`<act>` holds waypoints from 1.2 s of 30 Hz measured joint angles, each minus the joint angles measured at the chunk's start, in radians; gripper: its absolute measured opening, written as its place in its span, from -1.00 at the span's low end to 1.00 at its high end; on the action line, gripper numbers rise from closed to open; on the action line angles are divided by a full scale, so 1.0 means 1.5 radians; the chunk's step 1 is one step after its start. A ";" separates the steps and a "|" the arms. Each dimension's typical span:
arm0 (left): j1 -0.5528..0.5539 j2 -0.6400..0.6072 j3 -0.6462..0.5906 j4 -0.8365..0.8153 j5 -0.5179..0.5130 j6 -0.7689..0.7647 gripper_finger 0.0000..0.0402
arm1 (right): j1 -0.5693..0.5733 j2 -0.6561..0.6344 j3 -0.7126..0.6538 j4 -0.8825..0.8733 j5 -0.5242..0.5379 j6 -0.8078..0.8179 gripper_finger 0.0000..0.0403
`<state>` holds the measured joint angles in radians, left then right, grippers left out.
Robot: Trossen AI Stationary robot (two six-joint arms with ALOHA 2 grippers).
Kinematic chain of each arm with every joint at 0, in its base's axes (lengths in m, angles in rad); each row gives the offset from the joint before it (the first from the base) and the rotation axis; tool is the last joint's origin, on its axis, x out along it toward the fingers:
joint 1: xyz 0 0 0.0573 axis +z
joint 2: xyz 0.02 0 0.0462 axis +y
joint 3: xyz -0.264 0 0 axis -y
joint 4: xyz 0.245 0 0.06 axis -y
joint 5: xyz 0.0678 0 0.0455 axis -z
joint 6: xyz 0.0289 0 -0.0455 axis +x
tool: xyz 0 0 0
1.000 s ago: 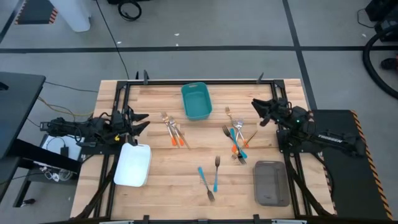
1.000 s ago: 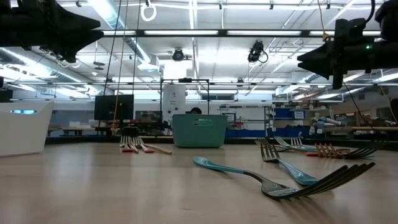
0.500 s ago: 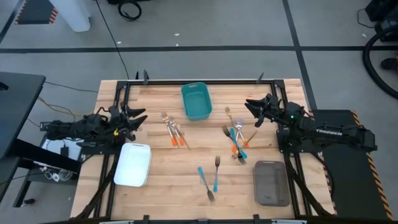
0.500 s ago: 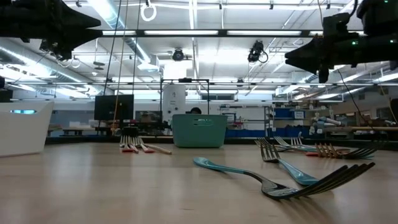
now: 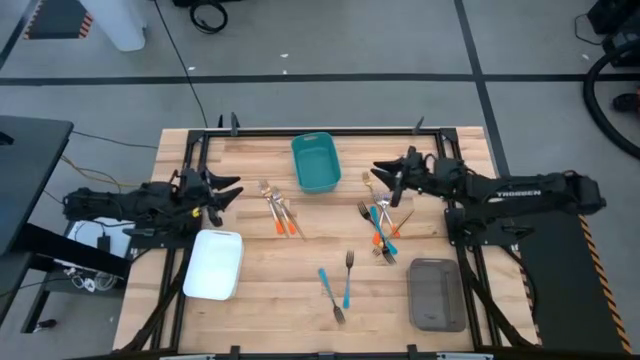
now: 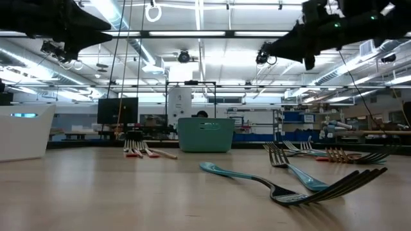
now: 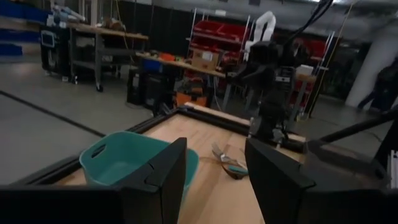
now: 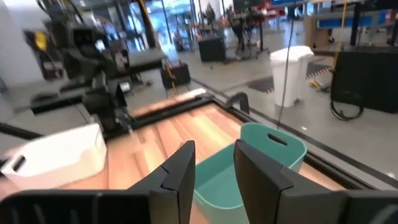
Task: Sort silverware by color (type)
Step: Put the blue fork into the black bin
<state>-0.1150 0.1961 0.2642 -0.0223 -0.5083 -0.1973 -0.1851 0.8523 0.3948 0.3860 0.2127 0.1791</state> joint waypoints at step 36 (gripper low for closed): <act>-0.002 0.210 0.118 -0.154 -0.002 -0.062 -0.14 | 0.276 0.491 0.500 -0.434 0.065 0.096 -0.41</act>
<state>-0.1173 0.5106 0.4416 -0.2531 -0.5117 -0.2903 0.2287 1.5891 1.1452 -0.2648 0.3099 0.3225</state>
